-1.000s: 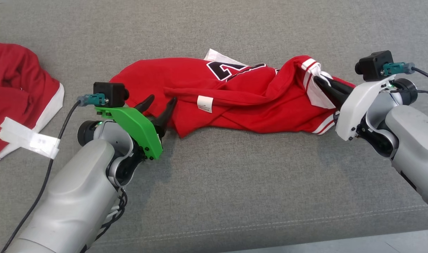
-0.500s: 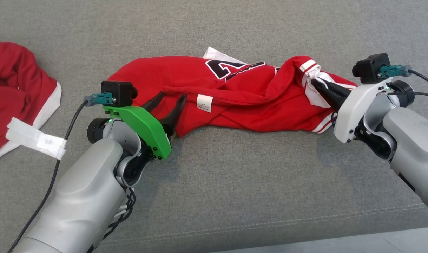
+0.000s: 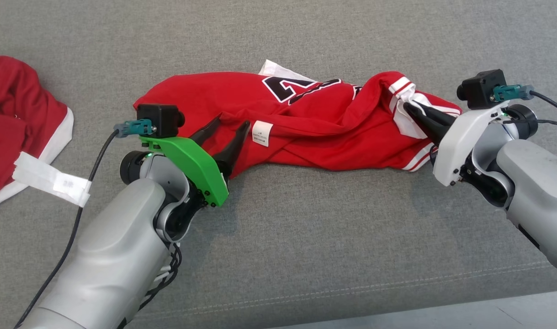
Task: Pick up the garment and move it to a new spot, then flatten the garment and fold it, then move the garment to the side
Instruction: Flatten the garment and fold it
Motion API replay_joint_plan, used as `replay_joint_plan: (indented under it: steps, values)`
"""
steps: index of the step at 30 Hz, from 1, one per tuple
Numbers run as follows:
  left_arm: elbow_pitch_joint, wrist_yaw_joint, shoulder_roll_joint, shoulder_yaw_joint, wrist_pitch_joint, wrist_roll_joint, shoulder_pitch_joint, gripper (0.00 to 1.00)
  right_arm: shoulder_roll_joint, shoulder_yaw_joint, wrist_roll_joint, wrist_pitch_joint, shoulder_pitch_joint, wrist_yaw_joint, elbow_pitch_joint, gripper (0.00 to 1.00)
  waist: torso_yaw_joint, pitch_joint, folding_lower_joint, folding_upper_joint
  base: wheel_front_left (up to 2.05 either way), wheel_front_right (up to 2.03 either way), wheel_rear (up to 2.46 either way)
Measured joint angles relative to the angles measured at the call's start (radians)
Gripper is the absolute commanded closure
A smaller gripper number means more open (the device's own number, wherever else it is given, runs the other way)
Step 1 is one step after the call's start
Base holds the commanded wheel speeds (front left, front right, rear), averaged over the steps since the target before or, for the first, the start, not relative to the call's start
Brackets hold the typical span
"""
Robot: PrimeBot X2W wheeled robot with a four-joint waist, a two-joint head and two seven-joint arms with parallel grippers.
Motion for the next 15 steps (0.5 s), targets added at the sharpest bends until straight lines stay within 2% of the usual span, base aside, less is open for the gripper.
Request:
replay_joint_plan:
  steps: [10, 12, 15]
  values:
    - [0.022, 0.0, -0.002, 0.0, 0.0, 0.0, -0.001, 0.0, 0.004, 0.022, 0.01, -0.005, -0.01, 0.0, 0.006, 1.0, -0.011, 0.0, 0.0, 0.0, 0.0, 0.0, 0.0]
    - [0.028, 0.0, -0.001, 0.0, 0.0, 0.0, -0.002, 0.06, 0.005, 0.025, 0.016, -0.008, -0.013, 0.0, 0.007, 1.0, -0.014, 0.001, 0.0, 0.0, 0.0, 0.0, 0.0]
    - [0.037, 0.001, 0.0, 0.001, 0.0, 0.0, -0.003, 0.26, 0.005, 0.027, 0.016, -0.008, -0.017, 0.0, 0.008, 1.0, -0.016, 0.003, 0.0, 0.0, 0.0, 0.0, 0.0]
